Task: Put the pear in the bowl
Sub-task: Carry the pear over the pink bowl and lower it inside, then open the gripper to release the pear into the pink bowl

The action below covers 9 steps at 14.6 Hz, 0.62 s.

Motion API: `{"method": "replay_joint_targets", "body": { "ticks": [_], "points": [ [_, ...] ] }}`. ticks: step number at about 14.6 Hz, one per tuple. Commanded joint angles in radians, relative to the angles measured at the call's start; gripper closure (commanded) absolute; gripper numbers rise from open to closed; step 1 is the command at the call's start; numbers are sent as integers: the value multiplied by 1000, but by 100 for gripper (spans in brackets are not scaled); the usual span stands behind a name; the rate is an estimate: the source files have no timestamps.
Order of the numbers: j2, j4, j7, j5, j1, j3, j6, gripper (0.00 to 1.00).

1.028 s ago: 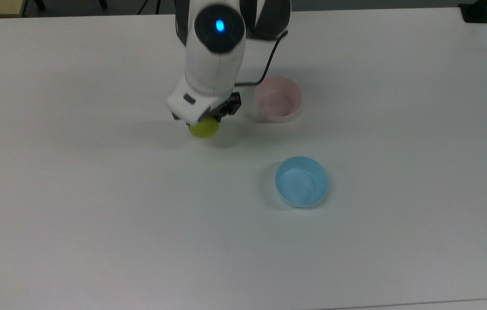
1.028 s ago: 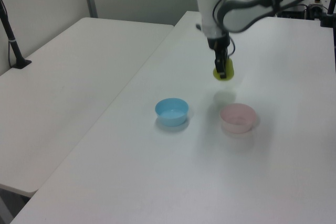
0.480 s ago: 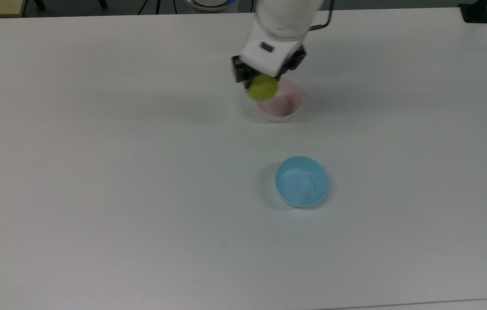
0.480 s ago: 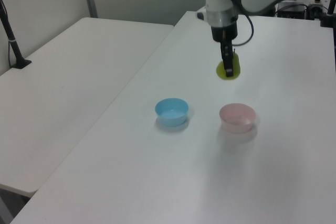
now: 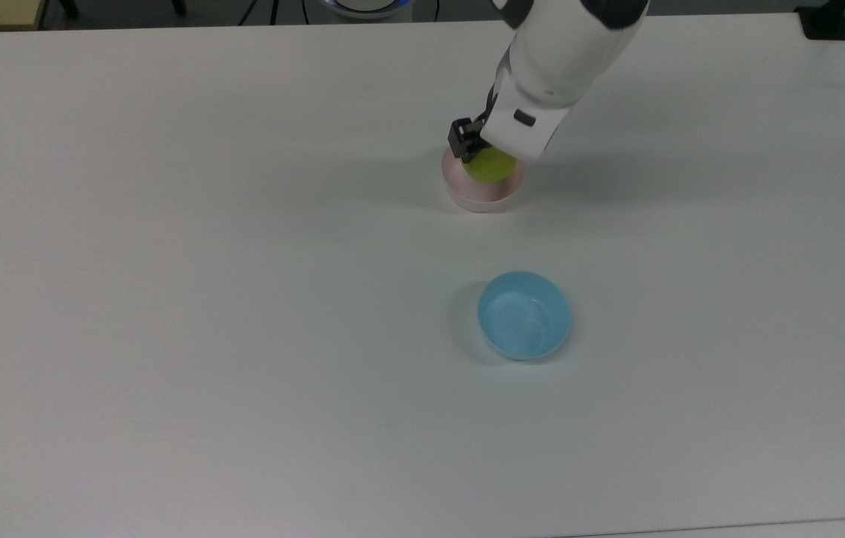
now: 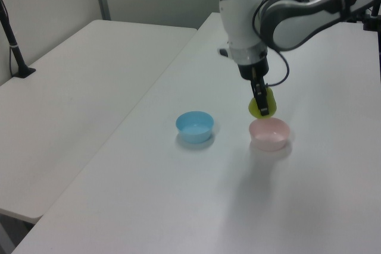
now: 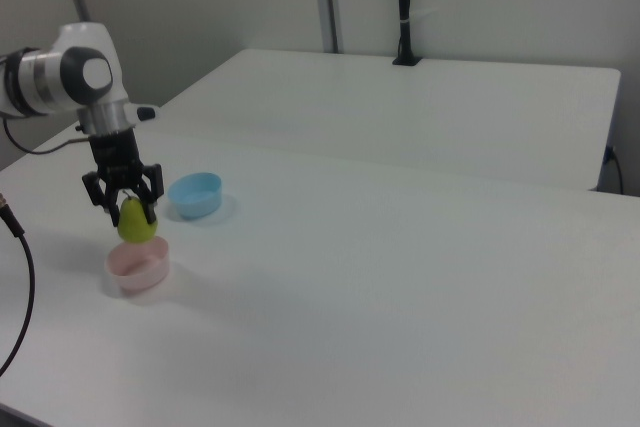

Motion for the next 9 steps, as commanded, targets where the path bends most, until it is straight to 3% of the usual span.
{"method": "replay_joint_targets", "body": {
  "ticks": [1,2,4,9],
  "points": [
    [62,1,5,0,38,-10,-6,61],
    [77,1,5,-1,40,-10,-6,47],
    [89,1,5,-6,38,-10,-3,3],
    [42,9,8,-1,24,-10,-12,0]
  ]
}}
